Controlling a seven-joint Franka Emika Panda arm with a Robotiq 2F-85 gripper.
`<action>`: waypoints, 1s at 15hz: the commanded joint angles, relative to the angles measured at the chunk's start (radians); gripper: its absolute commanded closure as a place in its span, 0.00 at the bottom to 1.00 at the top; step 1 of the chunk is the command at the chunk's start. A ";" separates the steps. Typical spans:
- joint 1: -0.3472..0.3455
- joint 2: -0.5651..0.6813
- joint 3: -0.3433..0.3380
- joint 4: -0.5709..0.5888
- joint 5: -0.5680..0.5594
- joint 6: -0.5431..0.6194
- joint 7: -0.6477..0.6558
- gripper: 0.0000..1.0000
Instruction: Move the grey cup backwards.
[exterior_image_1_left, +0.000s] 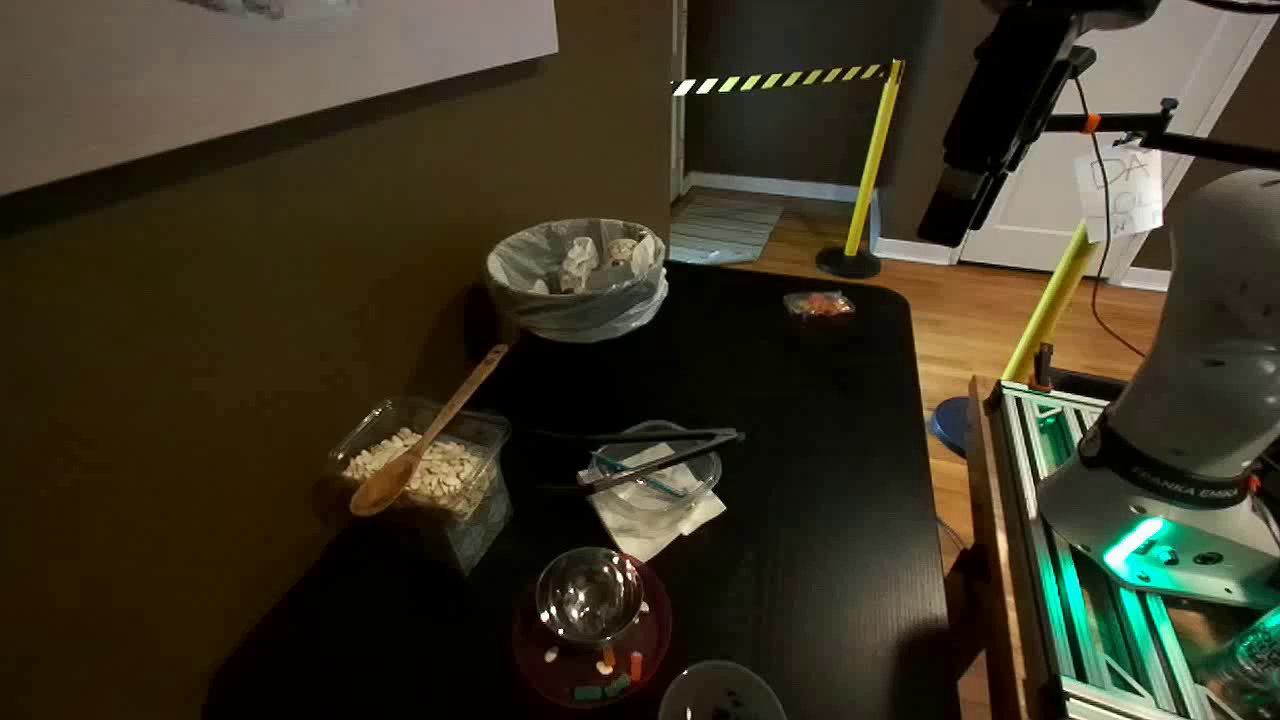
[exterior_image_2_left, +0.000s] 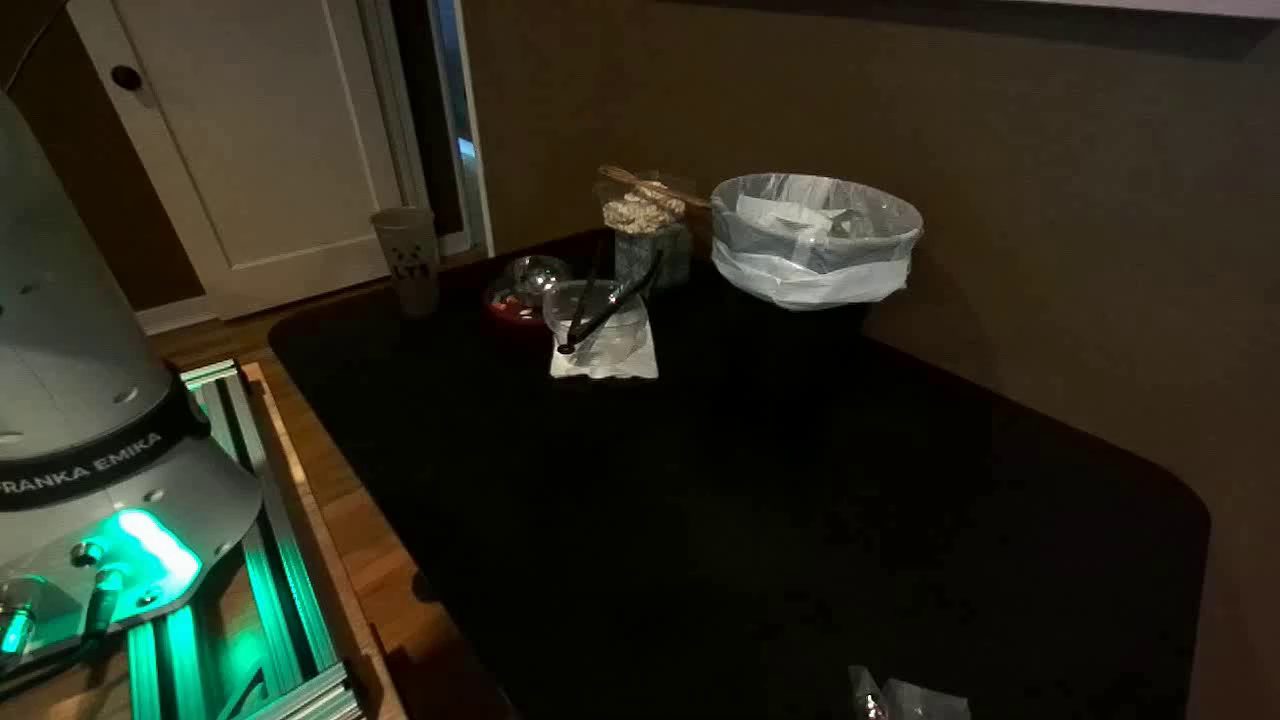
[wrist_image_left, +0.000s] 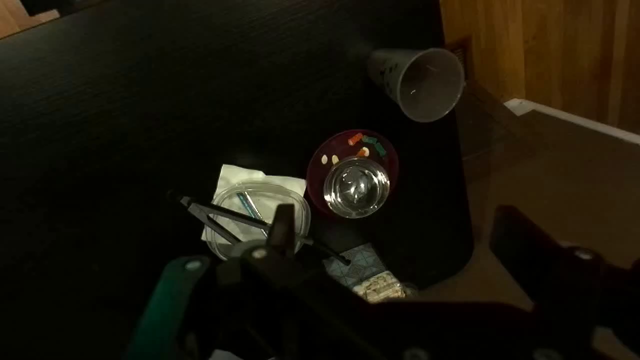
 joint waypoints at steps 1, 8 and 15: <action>-0.013 -0.002 0.008 0.004 0.007 -0.006 -0.007 0.00; -0.037 0.054 0.084 -0.003 0.075 0.095 0.136 0.00; -0.076 0.355 0.291 -0.029 -0.064 0.369 0.404 0.00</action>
